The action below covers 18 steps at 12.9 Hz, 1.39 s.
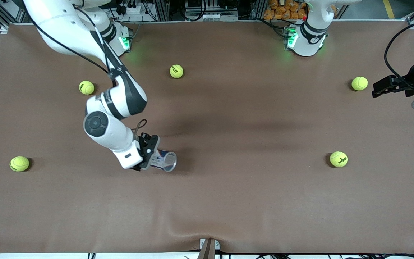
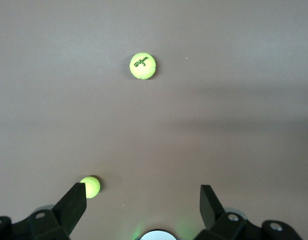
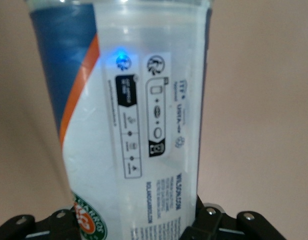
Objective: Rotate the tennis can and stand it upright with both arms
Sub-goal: 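Lift the can with the right gripper and carry it toward the table centre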
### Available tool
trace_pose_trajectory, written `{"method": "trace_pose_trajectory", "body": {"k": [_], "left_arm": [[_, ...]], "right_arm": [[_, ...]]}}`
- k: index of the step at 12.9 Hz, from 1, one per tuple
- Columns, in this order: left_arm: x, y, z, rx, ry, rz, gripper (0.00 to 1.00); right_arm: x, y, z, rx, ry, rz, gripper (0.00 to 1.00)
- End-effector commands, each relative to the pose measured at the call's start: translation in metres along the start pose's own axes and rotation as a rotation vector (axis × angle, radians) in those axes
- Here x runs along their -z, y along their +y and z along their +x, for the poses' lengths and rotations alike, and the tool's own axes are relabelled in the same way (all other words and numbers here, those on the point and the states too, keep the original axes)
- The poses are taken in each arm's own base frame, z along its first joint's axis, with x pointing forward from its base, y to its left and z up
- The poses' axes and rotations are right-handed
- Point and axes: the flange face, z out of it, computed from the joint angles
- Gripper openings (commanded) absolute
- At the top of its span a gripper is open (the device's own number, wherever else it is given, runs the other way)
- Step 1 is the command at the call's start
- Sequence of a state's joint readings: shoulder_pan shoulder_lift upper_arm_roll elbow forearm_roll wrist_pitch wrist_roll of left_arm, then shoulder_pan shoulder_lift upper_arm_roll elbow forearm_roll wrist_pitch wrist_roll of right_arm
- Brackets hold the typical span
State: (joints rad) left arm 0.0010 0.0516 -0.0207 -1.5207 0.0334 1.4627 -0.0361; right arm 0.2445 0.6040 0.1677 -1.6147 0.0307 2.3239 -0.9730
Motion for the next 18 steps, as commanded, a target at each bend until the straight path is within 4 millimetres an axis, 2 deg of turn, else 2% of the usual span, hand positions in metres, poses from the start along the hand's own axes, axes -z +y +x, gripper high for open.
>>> {"method": "trace_pose_trajectory", "body": {"k": [1,4,9,12,14,18], "left_arm": [[0.000,-0.002,0.000,-0.012,0.002,0.000,1.00],[-0.003,-0.003,0.000,-0.009,-0.004,-0.002,1.00],[-0.013,-0.002,0.002,-0.010,-0.026,-0.003,1.00],[-0.018,0.000,0.005,-0.011,-0.035,-0.026,1.00],[-0.019,0.000,0.005,-0.011,-0.035,-0.026,1.00],[-0.030,0.001,0.011,-0.013,-0.054,-0.029,1.00]], "right_arm": [[-0.003,-0.011,0.045,0.171,0.031,-0.056,0.71],[-0.018,-0.041,0.087,0.263,0.052,-0.117,0.71],[-0.044,-0.075,0.115,0.188,0.037,-0.104,0.70],[-0.055,-0.106,0.140,0.119,-0.012,-0.144,0.69],[-0.065,-0.123,0.150,0.114,-0.035,-0.155,0.69],[-0.085,-0.126,0.145,0.131,-0.064,-0.152,0.69]]}}
